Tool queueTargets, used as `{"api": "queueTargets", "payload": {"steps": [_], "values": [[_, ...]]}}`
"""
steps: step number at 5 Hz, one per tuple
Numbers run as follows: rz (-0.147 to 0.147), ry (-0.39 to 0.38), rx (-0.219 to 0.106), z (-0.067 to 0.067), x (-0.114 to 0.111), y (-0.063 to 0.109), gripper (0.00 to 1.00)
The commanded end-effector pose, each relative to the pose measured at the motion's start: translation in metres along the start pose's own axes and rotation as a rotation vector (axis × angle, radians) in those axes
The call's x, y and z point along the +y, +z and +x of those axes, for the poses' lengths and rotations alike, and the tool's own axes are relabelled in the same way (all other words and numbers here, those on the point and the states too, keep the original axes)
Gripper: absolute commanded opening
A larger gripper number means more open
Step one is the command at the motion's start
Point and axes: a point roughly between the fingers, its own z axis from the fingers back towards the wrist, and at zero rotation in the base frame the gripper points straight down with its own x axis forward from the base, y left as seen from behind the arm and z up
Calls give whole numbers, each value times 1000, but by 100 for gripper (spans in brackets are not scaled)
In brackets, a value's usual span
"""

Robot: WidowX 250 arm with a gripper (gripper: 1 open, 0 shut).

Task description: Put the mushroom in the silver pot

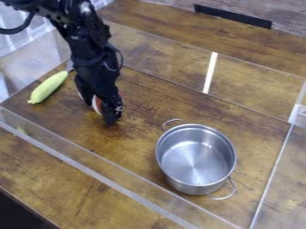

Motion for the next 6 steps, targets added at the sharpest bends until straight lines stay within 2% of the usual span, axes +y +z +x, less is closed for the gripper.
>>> {"api": "queueTargets", "payload": {"steps": [1,4,6], "values": [[13,-29,-51,13,-8,19,100],[-18,-89,-76,19,-5,38,100],[-32,-97,-89,17,-1,46,100]]}}
